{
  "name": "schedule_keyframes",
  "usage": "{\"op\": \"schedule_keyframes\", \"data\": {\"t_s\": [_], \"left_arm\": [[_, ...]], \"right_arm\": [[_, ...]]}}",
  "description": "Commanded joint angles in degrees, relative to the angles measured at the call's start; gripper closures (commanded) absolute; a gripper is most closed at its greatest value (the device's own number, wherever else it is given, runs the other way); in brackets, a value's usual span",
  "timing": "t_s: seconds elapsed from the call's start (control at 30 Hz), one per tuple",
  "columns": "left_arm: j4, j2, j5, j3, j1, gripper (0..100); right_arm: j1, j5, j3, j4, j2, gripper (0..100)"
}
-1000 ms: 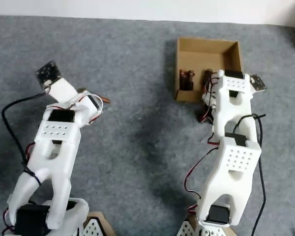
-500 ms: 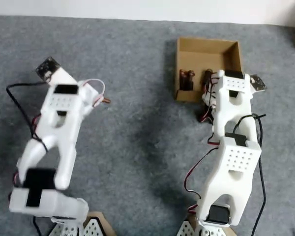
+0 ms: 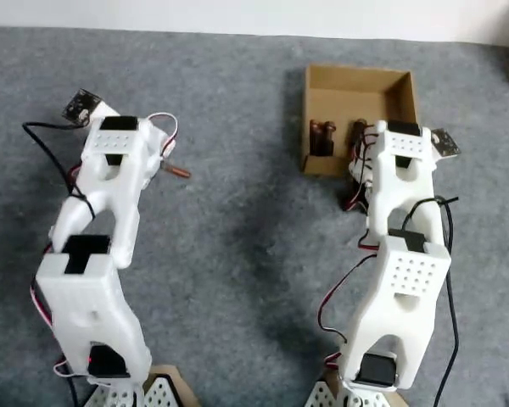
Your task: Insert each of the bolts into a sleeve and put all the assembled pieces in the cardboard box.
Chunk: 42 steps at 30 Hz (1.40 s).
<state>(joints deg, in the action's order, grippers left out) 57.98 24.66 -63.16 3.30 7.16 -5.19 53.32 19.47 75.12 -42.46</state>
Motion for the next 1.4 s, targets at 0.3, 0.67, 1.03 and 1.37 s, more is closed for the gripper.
{"op": "schedule_keyframes", "data": {"t_s": [0.3, 0.67, 1.03, 1.37], "left_arm": [[0.2, 8.2, -3.0, 11.5, 2.5, 89], [0.4, 16.6, -3.0, 17.5, 2.4, 89], [6.9, 13.3, -2.7, 17.5, 2.2, 98], [12.7, 7.0, 0.7, 17.5, 2.2, 99]], "right_arm": [[0.1, -0.4, -0.5, -2.8, -1.0, 99.4], [0.1, -1.8, -0.5, -2.8, -1.0, 99.4], [-0.3, -5.1, -0.4, -2.2, -0.4, 99.4], [0.3, -8.3, -2.2, 3.0, 8.7, 99.4]]}}
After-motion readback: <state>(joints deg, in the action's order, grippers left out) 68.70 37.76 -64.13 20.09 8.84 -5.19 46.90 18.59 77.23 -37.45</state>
